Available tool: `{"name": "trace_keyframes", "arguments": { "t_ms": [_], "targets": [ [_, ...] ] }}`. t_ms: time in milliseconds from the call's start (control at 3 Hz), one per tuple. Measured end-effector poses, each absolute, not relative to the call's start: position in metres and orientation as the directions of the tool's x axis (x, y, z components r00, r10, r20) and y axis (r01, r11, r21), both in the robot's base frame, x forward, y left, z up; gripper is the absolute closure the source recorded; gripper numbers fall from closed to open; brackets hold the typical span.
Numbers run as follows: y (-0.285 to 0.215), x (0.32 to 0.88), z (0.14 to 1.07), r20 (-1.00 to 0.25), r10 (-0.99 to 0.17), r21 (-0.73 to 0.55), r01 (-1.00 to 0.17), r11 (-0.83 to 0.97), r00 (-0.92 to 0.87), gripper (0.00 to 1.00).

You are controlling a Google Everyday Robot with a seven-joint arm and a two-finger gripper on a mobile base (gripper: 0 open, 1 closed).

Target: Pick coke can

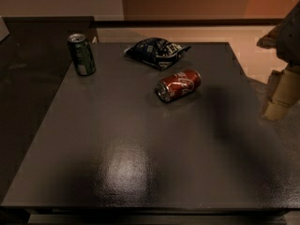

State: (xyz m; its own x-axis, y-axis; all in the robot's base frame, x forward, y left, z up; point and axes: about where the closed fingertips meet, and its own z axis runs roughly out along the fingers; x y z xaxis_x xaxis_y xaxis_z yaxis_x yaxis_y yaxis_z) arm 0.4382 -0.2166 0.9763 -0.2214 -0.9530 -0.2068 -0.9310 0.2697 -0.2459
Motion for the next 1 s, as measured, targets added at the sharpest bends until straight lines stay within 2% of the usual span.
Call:
{"name": "trace_keyframes", "arguments": {
  "t_ms": [333, 1000],
  "targets": [
    [-0.214, 0.44, 0.978, -0.209, -0.954, -0.249, -0.932, 0.262, -0.213, 0.0],
    [-0.178, 0.476, 0.96, -0.211, -0.977, -0.242, -0.966, 0.088, -0.036, 0.0]
  ]
}}
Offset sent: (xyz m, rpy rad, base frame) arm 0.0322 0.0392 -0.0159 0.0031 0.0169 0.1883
